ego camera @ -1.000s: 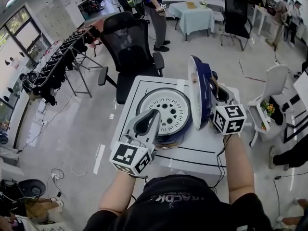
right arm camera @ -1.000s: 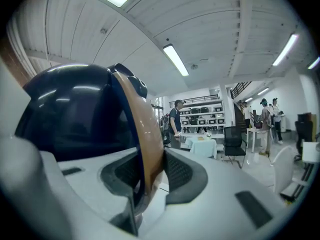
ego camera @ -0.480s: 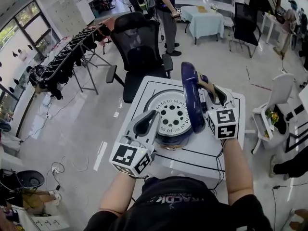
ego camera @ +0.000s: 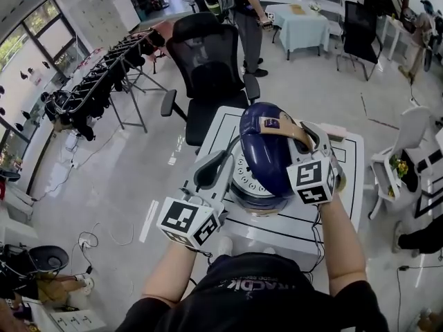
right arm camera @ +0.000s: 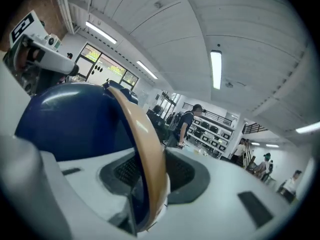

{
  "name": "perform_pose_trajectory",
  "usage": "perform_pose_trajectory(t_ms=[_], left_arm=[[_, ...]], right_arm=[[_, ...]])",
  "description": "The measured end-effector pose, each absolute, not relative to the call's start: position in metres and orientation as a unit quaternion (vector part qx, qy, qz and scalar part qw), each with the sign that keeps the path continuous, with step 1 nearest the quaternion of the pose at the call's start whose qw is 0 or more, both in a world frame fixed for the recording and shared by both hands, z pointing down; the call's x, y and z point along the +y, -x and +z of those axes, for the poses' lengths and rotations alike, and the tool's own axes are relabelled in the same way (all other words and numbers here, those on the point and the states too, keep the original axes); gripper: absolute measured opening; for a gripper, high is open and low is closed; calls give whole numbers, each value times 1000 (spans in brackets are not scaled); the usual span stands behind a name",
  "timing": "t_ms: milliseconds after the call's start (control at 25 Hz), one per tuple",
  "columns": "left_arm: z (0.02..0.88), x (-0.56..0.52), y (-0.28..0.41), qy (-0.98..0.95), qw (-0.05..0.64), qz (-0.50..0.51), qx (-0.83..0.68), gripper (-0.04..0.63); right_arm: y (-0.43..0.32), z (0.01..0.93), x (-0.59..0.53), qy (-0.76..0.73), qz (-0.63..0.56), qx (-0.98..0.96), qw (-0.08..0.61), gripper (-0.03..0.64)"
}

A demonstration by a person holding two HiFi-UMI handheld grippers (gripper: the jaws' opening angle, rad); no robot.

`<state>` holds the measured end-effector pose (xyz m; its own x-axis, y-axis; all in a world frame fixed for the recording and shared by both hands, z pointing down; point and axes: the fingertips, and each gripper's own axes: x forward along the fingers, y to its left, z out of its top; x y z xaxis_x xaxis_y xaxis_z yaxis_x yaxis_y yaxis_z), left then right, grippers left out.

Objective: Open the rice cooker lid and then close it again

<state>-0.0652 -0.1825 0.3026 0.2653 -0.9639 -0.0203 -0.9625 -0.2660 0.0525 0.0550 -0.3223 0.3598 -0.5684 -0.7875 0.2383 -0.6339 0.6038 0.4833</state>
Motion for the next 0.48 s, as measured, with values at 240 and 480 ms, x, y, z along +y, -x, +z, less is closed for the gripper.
perform_pose_trajectory(t_ms=[240,480], left_arm=[[297,-201,69,-815,2,-15,-580,44],[301,-228,68,-836,5,-8,-549,44]], right_arm=[[-35,371,-317,-399,-209,-854,260,132],[-21,381,-314,-394,-231,-842,287,135]])
